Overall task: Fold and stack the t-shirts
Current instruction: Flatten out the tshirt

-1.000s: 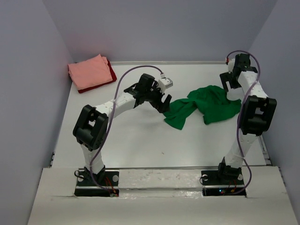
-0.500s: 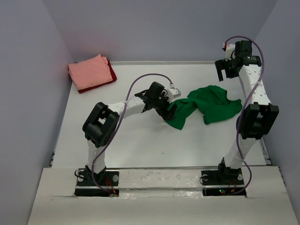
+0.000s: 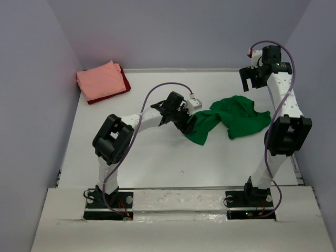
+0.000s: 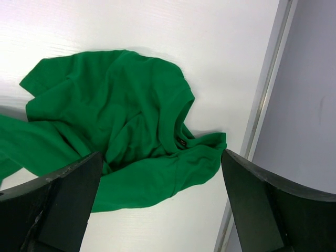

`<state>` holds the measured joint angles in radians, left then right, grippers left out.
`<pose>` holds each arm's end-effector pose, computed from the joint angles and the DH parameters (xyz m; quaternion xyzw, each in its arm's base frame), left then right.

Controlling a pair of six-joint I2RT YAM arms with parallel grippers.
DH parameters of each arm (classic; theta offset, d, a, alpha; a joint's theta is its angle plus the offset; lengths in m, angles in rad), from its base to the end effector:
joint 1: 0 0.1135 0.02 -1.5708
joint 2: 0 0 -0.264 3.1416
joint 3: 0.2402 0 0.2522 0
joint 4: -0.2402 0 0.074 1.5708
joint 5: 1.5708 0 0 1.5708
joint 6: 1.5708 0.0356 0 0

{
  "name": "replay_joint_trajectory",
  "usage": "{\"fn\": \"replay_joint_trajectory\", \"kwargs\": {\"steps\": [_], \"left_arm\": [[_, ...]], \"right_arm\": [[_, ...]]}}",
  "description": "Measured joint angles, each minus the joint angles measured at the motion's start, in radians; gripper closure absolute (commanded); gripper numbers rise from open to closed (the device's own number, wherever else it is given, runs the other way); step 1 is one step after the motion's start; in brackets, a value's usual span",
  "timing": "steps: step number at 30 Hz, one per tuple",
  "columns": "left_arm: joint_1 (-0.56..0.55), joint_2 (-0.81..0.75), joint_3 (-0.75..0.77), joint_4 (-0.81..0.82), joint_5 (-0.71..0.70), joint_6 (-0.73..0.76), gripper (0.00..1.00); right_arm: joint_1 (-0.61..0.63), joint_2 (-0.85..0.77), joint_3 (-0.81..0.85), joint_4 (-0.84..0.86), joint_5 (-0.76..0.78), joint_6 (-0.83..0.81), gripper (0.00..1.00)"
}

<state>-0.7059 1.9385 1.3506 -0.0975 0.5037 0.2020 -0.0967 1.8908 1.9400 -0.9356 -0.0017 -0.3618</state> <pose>0.3187 -0.2943 0.2073 0.4797 0.7396 -0.3215 0.3456 0.4121 -0.0399 0.3512 -0.1248 0.9337 -0.0755 0.3270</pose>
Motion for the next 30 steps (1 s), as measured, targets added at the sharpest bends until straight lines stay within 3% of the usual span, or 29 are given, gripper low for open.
{"fn": "replay_joint_trajectory", "kwargs": {"steps": [10,13,30], "left_arm": [[-0.004,0.000,-0.005,0.000,0.000,0.006,0.29],[-0.006,0.002,-0.012,-0.001,0.002,0.007,0.37],[-0.016,0.051,-0.014,-0.008,0.004,0.014,0.36]], "right_arm": [[0.000,-0.036,-0.005,0.000,-0.012,0.000,0.00],[0.000,-0.049,-0.008,0.000,-0.016,0.000,0.00],[0.000,-0.069,-0.024,0.000,-0.028,-0.005,0.00]]}}
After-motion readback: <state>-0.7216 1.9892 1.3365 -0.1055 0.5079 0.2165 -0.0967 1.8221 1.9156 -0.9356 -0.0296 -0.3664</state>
